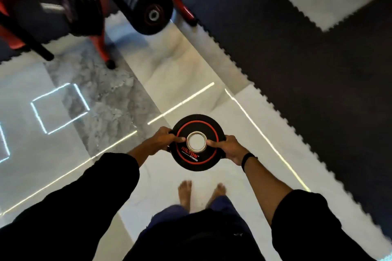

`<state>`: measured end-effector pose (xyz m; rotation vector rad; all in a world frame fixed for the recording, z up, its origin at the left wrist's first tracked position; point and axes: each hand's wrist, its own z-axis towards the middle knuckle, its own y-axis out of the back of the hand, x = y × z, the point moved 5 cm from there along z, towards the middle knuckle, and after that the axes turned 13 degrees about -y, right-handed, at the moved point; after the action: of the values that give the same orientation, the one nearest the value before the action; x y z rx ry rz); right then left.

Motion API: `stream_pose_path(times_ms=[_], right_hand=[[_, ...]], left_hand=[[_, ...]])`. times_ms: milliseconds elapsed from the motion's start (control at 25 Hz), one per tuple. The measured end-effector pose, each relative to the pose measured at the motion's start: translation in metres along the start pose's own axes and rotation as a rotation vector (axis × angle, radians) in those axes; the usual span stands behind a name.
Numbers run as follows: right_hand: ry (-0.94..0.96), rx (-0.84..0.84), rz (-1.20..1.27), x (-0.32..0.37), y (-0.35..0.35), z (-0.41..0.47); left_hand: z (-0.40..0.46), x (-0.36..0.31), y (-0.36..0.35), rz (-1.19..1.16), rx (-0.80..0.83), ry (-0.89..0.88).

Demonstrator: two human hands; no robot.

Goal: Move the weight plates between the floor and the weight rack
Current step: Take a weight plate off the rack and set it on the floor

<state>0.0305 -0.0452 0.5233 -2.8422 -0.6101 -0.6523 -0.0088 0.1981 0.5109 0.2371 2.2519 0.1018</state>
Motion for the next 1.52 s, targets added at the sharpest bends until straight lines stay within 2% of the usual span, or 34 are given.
stream_pose_path(times_ms=[240,400,560,680,840,1040,1280,1520], right_hand=[[0.243,0.036,-0.262,0.198,0.004,0.032],[0.415,0.098,-0.380,0.347,0.014,0.048],[0.598,0.186,-0.448,0.498,0.012,0.026],[0.790,0.254,-0.513,0.616,-0.011,-0.009],[1.027,0.299,-0.527,0.760,-0.047,-0.049],[1.258,0.324,-0.551,0.898,-0.095,-0.075],[1.350,0.238,-0.585,1.008,-0.146,-0.038],[1.304,0.193,-0.611,1.077,-0.171,0.015]], left_hand=[[0.055,-0.110,0.088,-0.017,-0.271,-0.202],[0.098,-0.215,0.143,-0.003,-0.455,-0.338],[0.119,-0.325,0.211,0.071,-0.639,-0.507],[0.114,-0.412,0.280,0.087,-0.784,-0.629],[0.088,-0.536,0.368,0.241,-0.959,-0.830],[0.095,-0.623,0.470,0.299,-1.135,-1.035],[0.151,-0.670,0.577,0.312,-1.127,-1.117],[0.217,-0.689,0.640,0.281,-1.085,-1.104]])
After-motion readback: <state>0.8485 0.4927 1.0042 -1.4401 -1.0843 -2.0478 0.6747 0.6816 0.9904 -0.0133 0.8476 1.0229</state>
